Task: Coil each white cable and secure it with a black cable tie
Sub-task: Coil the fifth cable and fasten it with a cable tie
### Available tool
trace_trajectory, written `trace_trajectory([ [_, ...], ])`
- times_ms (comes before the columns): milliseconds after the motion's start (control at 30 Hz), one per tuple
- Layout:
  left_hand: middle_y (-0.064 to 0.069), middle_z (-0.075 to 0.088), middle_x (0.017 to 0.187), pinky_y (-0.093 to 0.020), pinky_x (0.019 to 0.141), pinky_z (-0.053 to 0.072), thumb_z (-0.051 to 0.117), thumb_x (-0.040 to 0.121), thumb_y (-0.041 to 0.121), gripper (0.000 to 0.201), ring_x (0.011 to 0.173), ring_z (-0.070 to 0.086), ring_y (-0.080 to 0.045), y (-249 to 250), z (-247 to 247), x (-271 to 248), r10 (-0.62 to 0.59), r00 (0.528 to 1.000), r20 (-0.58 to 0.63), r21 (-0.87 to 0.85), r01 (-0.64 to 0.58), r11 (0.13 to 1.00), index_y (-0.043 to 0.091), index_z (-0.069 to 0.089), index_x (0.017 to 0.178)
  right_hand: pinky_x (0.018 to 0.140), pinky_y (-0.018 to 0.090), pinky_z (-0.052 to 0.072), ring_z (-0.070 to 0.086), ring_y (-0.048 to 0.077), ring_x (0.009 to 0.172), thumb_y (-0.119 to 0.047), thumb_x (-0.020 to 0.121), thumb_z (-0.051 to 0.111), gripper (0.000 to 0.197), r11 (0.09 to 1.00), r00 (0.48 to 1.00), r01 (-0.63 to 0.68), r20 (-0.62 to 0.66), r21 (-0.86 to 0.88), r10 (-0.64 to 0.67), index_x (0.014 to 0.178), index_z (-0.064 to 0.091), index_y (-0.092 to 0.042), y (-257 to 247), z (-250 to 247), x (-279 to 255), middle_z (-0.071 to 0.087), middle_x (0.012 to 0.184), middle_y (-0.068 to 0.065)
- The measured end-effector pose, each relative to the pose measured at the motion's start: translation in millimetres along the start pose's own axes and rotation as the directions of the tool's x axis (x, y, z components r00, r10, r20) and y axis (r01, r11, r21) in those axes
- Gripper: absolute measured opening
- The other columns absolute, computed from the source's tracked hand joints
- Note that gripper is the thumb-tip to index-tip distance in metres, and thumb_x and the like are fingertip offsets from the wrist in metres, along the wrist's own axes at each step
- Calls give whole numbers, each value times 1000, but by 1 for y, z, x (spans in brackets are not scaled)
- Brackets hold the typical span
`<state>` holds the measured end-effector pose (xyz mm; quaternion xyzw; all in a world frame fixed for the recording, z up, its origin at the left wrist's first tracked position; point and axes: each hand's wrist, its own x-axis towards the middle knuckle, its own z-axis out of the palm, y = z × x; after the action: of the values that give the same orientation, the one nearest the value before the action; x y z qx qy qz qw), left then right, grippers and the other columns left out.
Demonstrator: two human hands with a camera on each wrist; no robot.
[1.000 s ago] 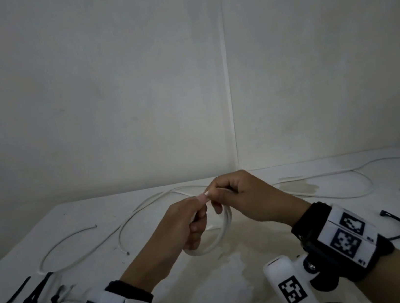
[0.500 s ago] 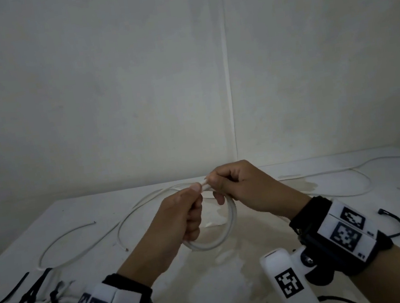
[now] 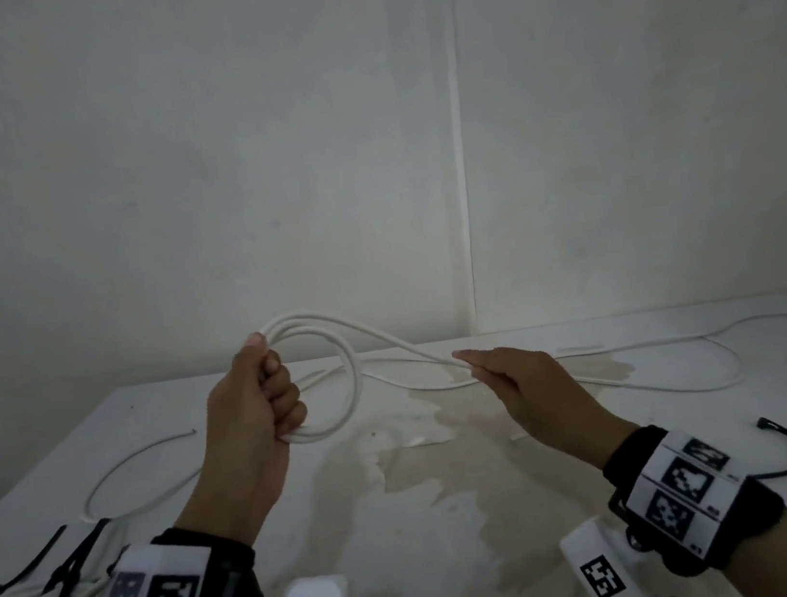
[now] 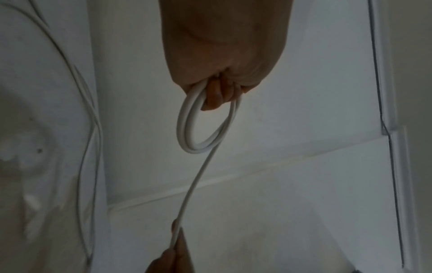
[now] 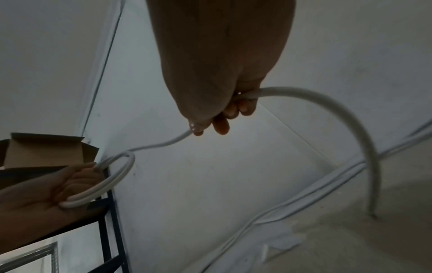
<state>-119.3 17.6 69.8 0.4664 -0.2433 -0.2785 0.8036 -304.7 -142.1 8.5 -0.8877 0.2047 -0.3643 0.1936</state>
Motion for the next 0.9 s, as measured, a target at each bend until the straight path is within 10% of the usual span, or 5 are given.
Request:
trace_trajectory([
  [167,11,23,36,-15,30,15,35,98,26,37,28,16,-3,9,-10,13,94,990,-107,-27,-97,995,18,33,62,61,15,37,44,5,65,-12,93,45,38,979,986,160,-27,-126,-165,131,49,-20,9,13,-7,49,67,-10],
  [333,13,24,37,-15,31,17,34,98,25,37,31,16,-3,4,3,13,154,980,-127,55,-148,988,18,33,61,36,19,38,54,16,50,-21,83,44,26,788,858,500,79,-359,-508,107,53,-17,-12,34,-16,58,63,0],
  [567,12,28,39,-16,36,20,35,96,23,35,35,19,-4,-4,14,4,214,970,-116,224,-184,957,19,32,62,39,22,33,47,15,48,-23,99,29,40,712,782,600,82,-365,-617,86,65,-12,-48,29,-18,54,61,-1],
  [900,3,40,55,-19,44,40,32,98,26,32,43,45,-2,-34,41,-30,135,978,157,441,-192,877,12,38,70,55,23,29,46,16,57,-14,84,53,14,666,714,663,23,-342,-700,80,66,-10,-69,23,-7,59,65,3],
])
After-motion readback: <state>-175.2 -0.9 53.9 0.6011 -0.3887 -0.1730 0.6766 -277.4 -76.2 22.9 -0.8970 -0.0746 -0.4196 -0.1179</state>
